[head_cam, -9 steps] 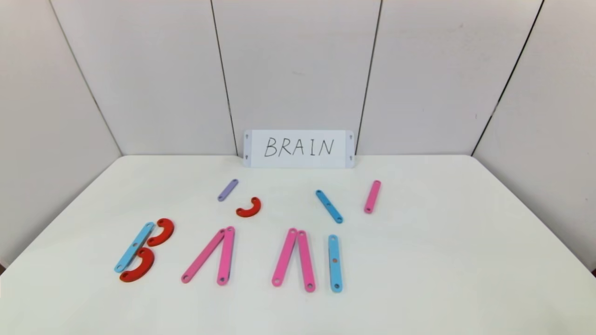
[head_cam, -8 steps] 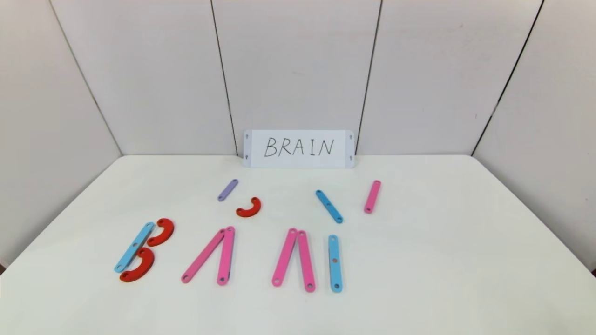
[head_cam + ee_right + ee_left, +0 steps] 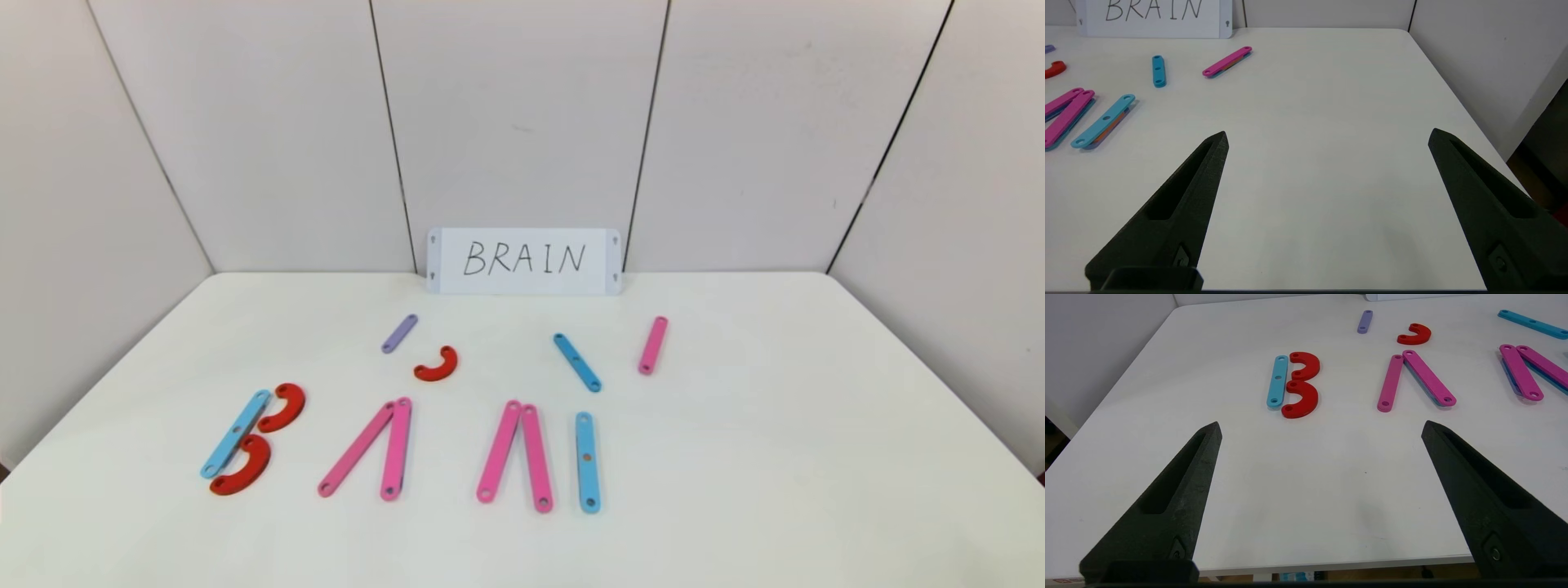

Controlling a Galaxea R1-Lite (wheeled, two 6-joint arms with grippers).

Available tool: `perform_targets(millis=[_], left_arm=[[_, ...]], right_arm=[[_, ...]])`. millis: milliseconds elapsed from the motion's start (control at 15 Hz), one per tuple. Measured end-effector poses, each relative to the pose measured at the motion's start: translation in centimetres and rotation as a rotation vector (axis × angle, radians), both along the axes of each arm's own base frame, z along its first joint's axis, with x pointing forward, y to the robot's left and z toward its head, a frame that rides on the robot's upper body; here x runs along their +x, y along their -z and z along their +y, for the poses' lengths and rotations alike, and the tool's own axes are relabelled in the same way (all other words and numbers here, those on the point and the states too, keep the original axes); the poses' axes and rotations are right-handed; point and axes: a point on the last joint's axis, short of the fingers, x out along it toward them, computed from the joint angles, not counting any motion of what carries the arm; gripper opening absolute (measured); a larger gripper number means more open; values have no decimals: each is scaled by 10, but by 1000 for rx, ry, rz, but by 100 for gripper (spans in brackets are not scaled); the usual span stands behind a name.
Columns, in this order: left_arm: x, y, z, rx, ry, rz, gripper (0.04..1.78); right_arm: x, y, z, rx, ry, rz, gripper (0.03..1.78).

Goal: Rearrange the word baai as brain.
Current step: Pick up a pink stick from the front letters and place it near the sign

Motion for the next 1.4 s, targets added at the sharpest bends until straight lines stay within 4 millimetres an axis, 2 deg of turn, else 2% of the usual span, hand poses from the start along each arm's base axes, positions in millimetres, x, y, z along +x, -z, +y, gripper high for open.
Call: perform_targets(millis=[1067,1200,1400], left_arm=[[0,-4,0,23,1,-34,172],[-3,-13,0,21,3,-73,172],[-11,-34,0,21,9,-132,172]], right_arm=[[0,0,0,-14,6,0,171],[-3,-9,0,-15,13,-19,171],[-15,-35,0,-15,18,-56,171]])
